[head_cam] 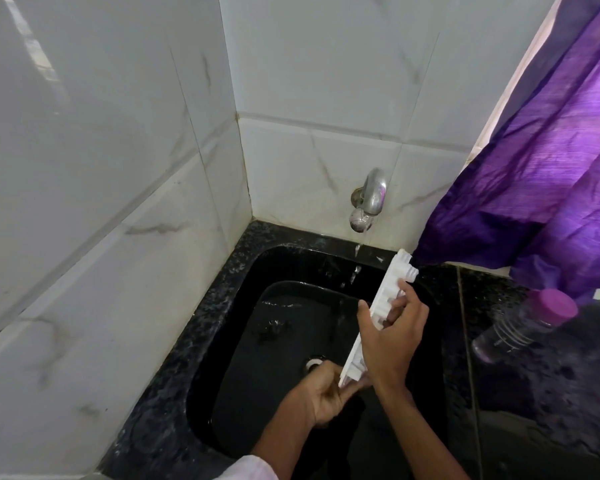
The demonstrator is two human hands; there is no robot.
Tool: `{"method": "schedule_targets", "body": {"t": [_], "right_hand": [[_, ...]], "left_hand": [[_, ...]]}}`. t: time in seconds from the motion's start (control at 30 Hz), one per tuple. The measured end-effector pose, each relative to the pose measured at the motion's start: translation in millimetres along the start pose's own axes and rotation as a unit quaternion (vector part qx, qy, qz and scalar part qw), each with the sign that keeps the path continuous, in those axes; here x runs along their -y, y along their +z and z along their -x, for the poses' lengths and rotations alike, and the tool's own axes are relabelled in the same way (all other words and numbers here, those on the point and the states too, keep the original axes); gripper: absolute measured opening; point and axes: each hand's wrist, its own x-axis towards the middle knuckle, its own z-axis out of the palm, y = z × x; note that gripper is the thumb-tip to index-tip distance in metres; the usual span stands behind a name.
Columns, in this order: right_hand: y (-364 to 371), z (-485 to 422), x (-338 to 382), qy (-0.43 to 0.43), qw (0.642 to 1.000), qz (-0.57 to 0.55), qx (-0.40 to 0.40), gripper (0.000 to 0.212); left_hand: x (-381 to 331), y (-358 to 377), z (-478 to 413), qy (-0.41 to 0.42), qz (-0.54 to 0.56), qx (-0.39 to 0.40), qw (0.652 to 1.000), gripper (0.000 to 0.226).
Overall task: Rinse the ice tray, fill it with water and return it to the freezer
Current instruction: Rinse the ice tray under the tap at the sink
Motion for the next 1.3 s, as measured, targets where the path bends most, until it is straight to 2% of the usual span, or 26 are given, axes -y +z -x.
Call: {"method": "schedule_targets", "body": {"t": [0.1,0.2,0.3,0.43,0.53,0.63,0.7,0.8,1.0,1.17,1.3], "right_hand": [[-1.9,-3.0,-0.2,-0.02,1.0,0.007,0.006,0.07],[-4.5,-9.3,-3.9,-0.005,1.0,-0.003,-0.005,0.067],[-8.9,-16.8,-9.7,0.048,0.998,-0.019,-0.035,0.06],[-10.2,-24.7,-24.3,0.137,0.987,-0.055,-0.055,0.056],[-3.1,-31.5,-36.2,0.231,0.964,-0.118,-0.061,0.057],[7.2,-42.2,-42.7,0.336,0.919,-0.204,-0.041,0.058],[14.9,-49.8,-42.6,0.369,0.9,-0.232,-0.02,0.061],[27.4,-57.9,-40.9,0.373,0.899,-0.228,0.002,0.07],[48.7,-63.3,-42.4,0.373,0.905,-0.204,0.036,0.08],[59.5,-61.4,-42.6,0.372,0.912,-0.169,0.031,0.082],[62.7,-61.5,-35.8,0.386,0.908,-0.162,0.007,0.093]], "left_hand": [[-1.0,1.4,3.0,-0.021,-0.015,0.016,1.0,0.037],[-5.3,4.6,6.0,0.009,-0.018,0.012,1.0,0.033],[-14.6,9.4,2.0,0.104,-0.045,-0.036,0.993,0.025],[-35.9,15.4,-6.6,0.237,-0.166,-0.108,0.951,0.015],[-50.9,21.8,-12.9,0.289,-0.222,-0.125,0.923,0.01],[-61.1,27.4,-22.2,0.325,-0.274,-0.149,0.893,0.006],[-65.9,29.7,-26.9,0.346,-0.297,-0.164,0.875,0.006],[-69.8,29.1,-32.0,0.364,-0.295,-0.183,0.864,0.007],[-72.9,16.7,-29.7,0.378,-0.257,-0.204,0.866,0.009],[-74.9,13.5,-23.6,0.386,-0.263,-0.199,0.862,0.009],[-72.5,12.3,-21.1,0.392,-0.276,-0.185,0.858,0.01]]}}
